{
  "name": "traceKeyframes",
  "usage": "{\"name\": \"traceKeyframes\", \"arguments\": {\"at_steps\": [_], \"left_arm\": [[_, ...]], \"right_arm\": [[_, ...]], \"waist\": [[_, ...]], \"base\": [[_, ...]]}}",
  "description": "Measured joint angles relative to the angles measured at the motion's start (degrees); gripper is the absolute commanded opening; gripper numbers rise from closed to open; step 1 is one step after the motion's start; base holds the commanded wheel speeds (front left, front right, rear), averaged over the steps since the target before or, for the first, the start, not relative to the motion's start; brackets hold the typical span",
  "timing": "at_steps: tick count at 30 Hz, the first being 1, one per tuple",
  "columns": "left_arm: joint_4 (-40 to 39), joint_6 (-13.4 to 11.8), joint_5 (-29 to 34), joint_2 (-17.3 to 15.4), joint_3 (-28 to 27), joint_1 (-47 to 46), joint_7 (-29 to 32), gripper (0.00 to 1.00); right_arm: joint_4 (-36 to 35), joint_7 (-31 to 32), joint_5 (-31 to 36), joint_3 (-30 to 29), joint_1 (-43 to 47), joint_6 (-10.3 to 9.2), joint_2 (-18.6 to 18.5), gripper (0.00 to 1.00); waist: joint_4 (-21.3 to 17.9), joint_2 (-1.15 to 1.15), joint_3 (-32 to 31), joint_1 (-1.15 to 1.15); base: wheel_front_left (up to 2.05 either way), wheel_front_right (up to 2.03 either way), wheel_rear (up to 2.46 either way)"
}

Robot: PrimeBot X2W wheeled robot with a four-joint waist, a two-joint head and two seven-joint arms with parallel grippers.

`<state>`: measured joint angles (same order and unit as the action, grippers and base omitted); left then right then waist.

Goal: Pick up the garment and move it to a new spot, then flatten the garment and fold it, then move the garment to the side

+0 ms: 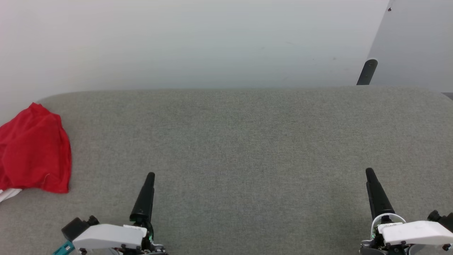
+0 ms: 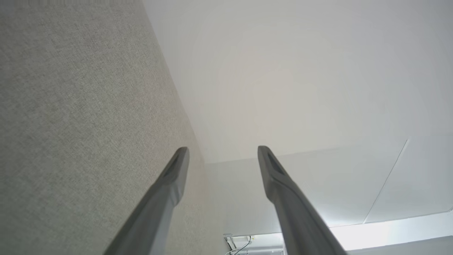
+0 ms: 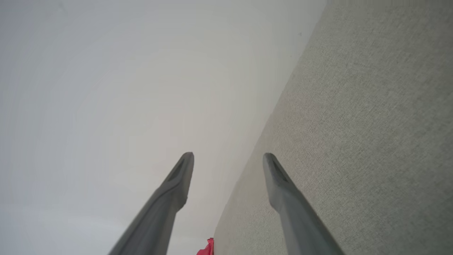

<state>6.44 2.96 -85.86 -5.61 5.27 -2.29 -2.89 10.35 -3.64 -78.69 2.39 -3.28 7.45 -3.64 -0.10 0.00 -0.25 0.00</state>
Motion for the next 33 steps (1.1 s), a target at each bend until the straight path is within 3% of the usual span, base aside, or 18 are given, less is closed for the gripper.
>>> {"name": "traceKeyframes", "arguments": {"at_steps": [10,21,33], "left_arm": [[-0.4,-2.0,9.5,-2.0,3.2,-0.4,-2.8,1.00],[-0.6,-4.8,26.1,-4.0,5.3,-1.3,-4.8,1.00],[-2.8,-5.5,42.8,-3.2,3.8,-1.2,-6.5,1.00]], "right_arm": [[-1.2,-1.9,13.2,0.1,-0.2,0.00,0.0,1.00],[-2.6,-3.0,28.9,0.1,-0.2,0.00,0.5,1.00],[-3.7,-3.9,41.2,0.0,-0.2,0.00,0.8,1.00]], "waist": [[0.1,0.00,0.0,0.00],[0.2,0.00,0.0,0.00],[0.4,0.00,-0.2,0.00]], "base": [[0.00,0.00,0.00],[0.00,0.00,0.00],[0.00,0.00,0.00]]}}
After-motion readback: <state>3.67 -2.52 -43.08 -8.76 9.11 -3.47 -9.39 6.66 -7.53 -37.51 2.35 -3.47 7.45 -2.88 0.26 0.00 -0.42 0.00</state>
